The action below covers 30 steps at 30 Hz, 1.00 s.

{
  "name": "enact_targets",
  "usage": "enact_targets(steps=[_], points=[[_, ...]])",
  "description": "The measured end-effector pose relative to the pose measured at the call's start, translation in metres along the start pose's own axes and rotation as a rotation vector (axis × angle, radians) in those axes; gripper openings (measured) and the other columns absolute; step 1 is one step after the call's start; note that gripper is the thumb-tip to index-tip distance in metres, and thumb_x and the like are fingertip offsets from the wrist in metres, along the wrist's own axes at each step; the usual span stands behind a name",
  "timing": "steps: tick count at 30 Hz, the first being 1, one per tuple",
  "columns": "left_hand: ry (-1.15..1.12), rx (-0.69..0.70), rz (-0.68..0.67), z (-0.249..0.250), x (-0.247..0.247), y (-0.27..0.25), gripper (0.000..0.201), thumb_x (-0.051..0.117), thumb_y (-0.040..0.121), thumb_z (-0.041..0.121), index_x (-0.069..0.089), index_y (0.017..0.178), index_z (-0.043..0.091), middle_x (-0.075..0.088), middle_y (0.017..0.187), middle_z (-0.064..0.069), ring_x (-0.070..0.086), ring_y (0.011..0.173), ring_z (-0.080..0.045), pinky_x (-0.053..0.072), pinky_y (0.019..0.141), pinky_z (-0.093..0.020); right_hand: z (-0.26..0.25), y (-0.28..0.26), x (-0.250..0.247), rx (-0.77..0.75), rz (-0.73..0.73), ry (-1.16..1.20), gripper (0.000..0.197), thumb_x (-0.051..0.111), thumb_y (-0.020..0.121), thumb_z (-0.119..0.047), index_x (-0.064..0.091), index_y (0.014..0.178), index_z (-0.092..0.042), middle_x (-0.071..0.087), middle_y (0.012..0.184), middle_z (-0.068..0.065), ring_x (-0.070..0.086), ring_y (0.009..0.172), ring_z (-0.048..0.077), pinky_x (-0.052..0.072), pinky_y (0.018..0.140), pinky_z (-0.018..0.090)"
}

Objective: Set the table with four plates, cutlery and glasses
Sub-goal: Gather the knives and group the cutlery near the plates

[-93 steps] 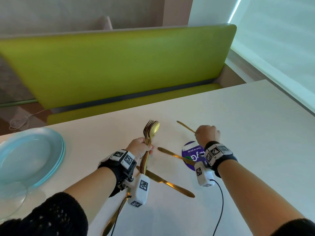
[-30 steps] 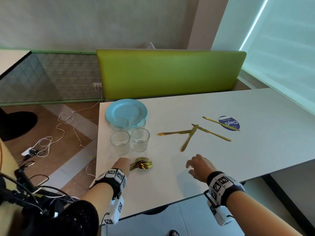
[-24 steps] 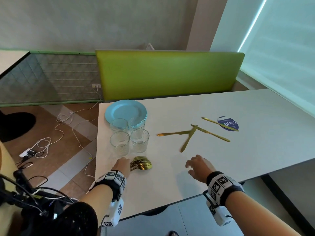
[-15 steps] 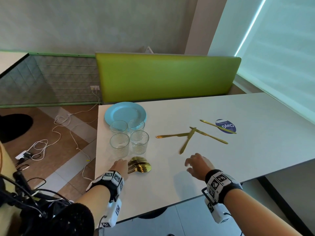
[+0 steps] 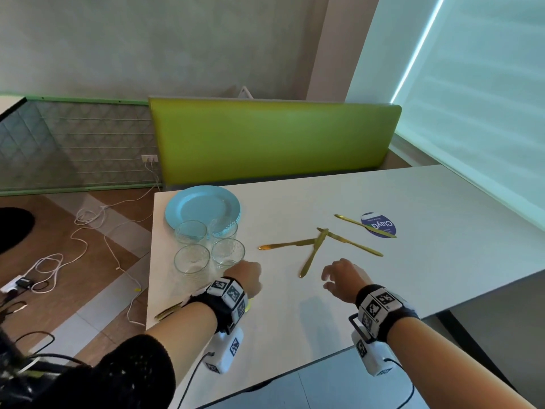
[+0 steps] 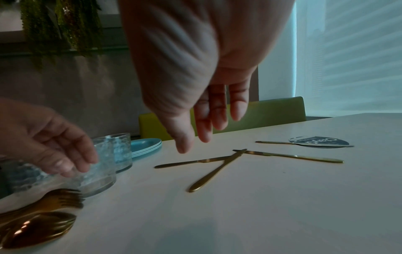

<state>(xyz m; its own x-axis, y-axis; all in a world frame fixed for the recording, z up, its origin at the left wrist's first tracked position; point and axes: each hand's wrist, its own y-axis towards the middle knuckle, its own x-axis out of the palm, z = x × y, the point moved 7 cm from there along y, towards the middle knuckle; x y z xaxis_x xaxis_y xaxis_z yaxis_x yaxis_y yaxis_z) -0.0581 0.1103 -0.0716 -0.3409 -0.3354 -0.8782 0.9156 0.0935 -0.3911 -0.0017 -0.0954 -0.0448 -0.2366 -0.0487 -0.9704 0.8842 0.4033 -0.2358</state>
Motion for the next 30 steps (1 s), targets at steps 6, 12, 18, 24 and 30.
enact_targets(steps=[6,12,18,24,30], points=[[-0.083,0.067,-0.006,0.068,-0.017,0.052,0.038,0.052,0.093,0.027,0.051,0.129,0.016,0.052,0.136,-0.006,0.052,0.124,-0.024,0.044,0.102,-0.033,0.050,0.025,-0.003,0.065,-0.031,0.025,0.023,0.055,0.091,-0.031,0.063,0.111,-0.024,0.061,0.117,0.000,0.056,0.110,0.017,0.044,0.093,0.027],[-0.032,0.011,-0.043,0.104,-0.021,0.112,0.032,0.047,0.093,0.018,0.056,0.123,0.009,0.058,0.126,-0.010,0.060,0.112,-0.027,0.049,0.091,-0.032,0.105,0.070,-0.010,0.124,-0.061,0.075,0.022,0.055,0.091,-0.029,0.064,0.110,-0.023,0.063,0.118,-0.001,0.059,0.109,0.016,0.049,0.092,0.028],[-0.107,-0.047,-0.071,0.124,-0.007,0.156,0.030,0.054,0.089,0.026,0.061,0.111,0.007,0.062,0.116,-0.010,0.062,0.105,-0.028,0.050,0.085,-0.033,0.147,0.110,-0.001,0.183,-0.089,0.131,0.020,0.055,0.090,-0.028,0.066,0.107,-0.023,0.064,0.115,-0.001,0.060,0.106,0.017,0.048,0.090,0.028],[-0.063,-0.069,-0.133,0.142,0.026,0.173,0.031,0.061,0.086,0.022,0.059,0.111,0.004,0.064,0.116,-0.011,0.063,0.107,-0.028,0.051,0.084,-0.033,0.171,0.128,0.010,0.220,-0.118,0.139,0.019,0.056,0.090,-0.027,0.067,0.105,-0.022,0.065,0.113,0.000,0.062,0.103,0.018,0.049,0.088,0.028],[-0.055,-0.088,-0.141,0.140,0.028,0.182,0.024,0.053,0.091,0.010,0.063,0.110,0.000,0.066,0.117,-0.013,0.062,0.110,-0.027,0.050,0.087,-0.028,0.186,0.139,0.010,0.280,-0.101,0.120,0.020,0.054,0.091,-0.025,0.065,0.107,-0.020,0.065,0.112,0.002,0.062,0.103,0.021,0.049,0.083,0.029]])
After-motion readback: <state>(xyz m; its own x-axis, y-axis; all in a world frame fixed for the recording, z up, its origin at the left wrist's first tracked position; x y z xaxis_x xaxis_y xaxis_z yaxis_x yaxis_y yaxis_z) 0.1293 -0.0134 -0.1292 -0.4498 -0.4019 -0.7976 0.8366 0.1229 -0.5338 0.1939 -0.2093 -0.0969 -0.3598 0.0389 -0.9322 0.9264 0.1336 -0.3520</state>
